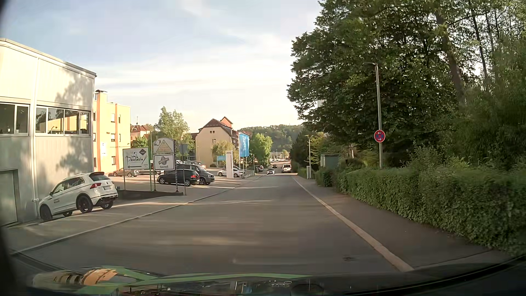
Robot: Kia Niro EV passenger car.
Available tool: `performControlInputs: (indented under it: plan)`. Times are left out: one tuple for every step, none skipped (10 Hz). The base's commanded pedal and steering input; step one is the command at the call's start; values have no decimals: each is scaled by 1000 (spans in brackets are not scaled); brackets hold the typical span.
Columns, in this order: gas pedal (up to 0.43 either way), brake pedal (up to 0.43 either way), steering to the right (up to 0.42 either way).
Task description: Follow the waypoints while adhering to traffic rules and regulations
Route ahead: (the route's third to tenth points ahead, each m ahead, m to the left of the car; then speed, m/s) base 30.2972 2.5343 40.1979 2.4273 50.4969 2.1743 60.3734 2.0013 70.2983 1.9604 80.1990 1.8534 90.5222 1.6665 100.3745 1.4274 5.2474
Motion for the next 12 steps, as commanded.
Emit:
performControlInputs:
  plan:
    - [0, 30, 0]
    - [0, 6, -1]
    - [0, 18, -2]
    - [0, 37, -2]
    - [0, 43, -3]
    - [0, 43, -3]
    - [0, 43, -3]
    - [0, 37, -3]
    - [0, 43, 0]
    - [0, 43, 3]
    - [0, 43, 6]
    - [0, 49, 5]
